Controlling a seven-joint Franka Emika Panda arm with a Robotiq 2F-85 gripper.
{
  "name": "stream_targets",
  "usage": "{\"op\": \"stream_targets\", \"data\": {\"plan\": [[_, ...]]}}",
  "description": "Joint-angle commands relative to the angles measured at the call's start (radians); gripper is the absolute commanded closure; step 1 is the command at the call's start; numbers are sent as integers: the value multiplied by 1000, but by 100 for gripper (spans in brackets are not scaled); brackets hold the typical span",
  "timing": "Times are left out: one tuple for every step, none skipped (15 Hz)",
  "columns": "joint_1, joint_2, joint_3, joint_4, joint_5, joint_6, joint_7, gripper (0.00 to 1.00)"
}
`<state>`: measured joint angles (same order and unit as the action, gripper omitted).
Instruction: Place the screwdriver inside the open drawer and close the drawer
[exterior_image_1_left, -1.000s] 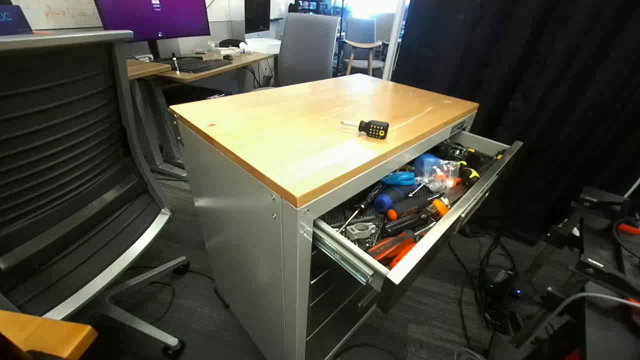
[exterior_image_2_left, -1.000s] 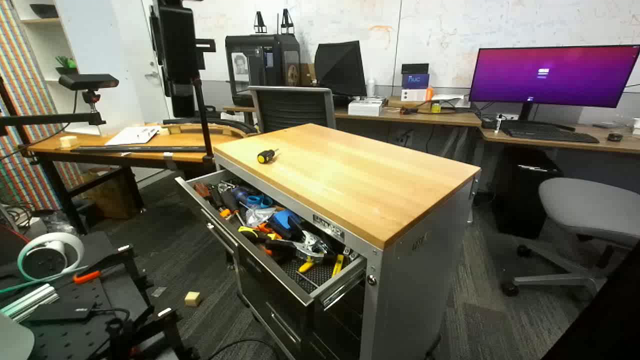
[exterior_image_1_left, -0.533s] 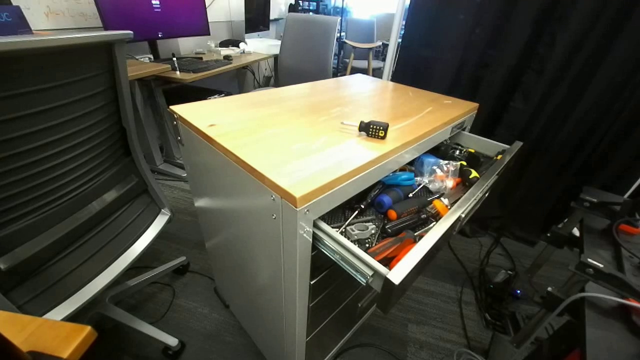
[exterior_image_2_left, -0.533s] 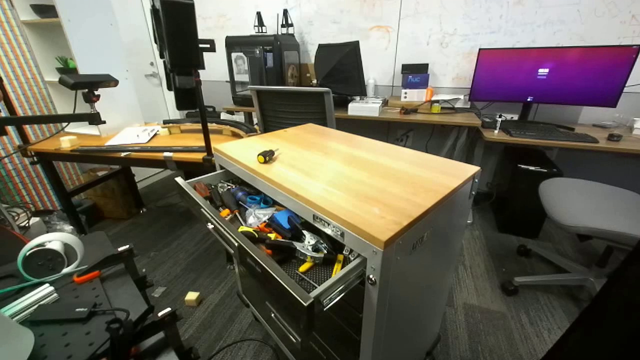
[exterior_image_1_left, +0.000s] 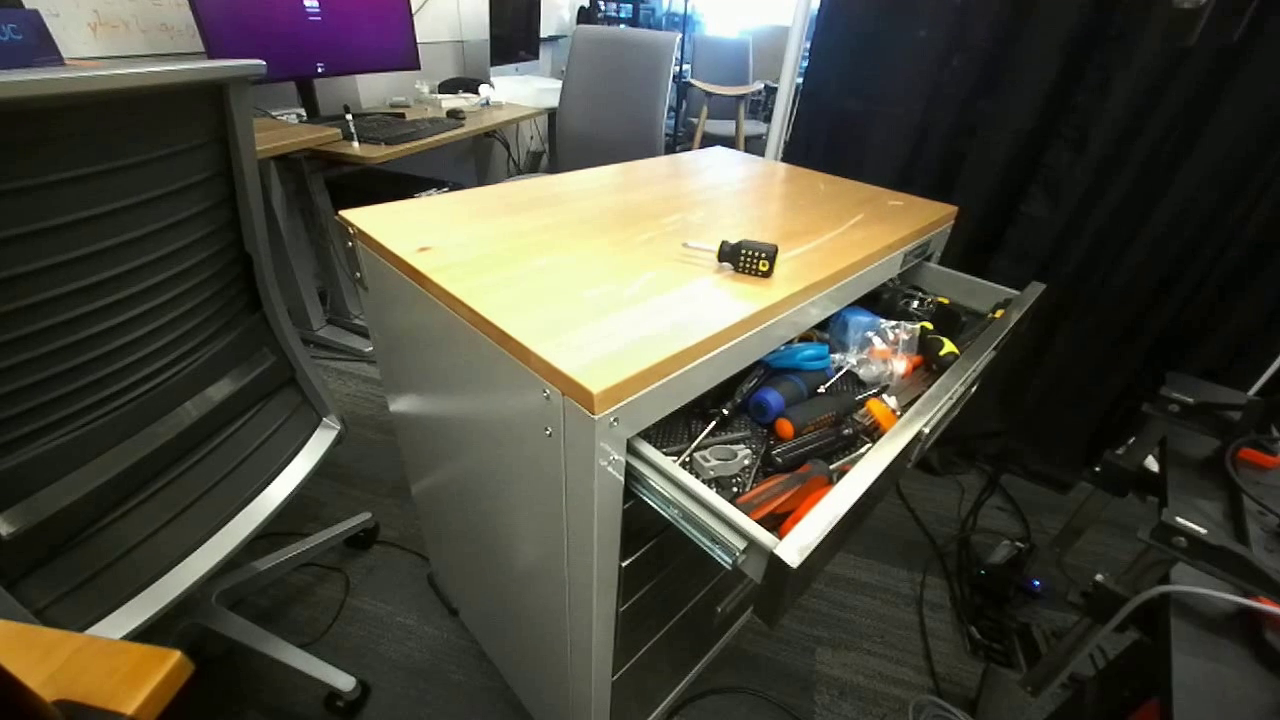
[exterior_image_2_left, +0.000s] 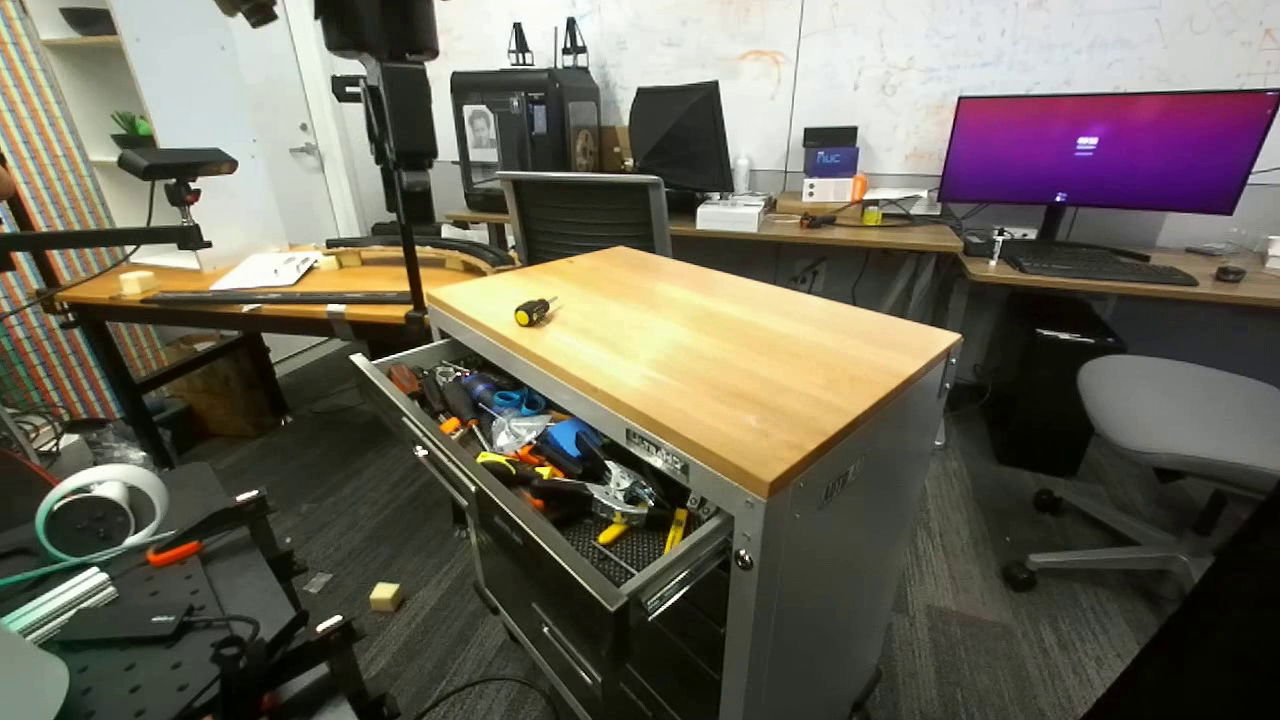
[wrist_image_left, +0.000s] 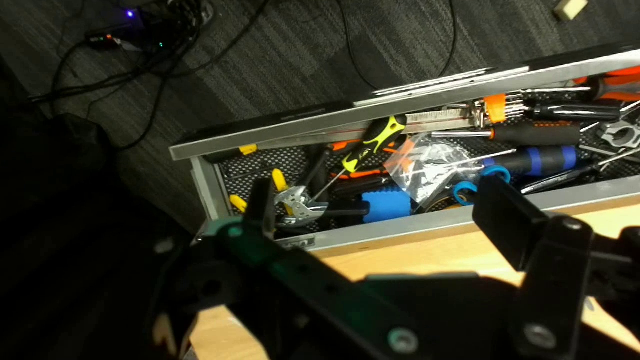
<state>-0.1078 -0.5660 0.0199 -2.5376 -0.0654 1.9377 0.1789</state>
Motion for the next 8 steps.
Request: {"op": "stream_targets", "data": {"plan": [[54, 188, 131, 111, -41, 56, 135, 0], [67, 233, 162, 136, -59, 68, 165, 0], [78, 274, 183, 160, -76, 80, 188, 0], [87, 316, 202, 184, -103, 98, 217, 0], [97, 355, 209, 207, -125, 113, 229, 0], [104, 398, 213, 232, -147, 128, 247, 0], [112, 439, 208, 255, -159, 144, 254, 0], [121, 482, 199, 277, -158, 171, 256, 0]]}}
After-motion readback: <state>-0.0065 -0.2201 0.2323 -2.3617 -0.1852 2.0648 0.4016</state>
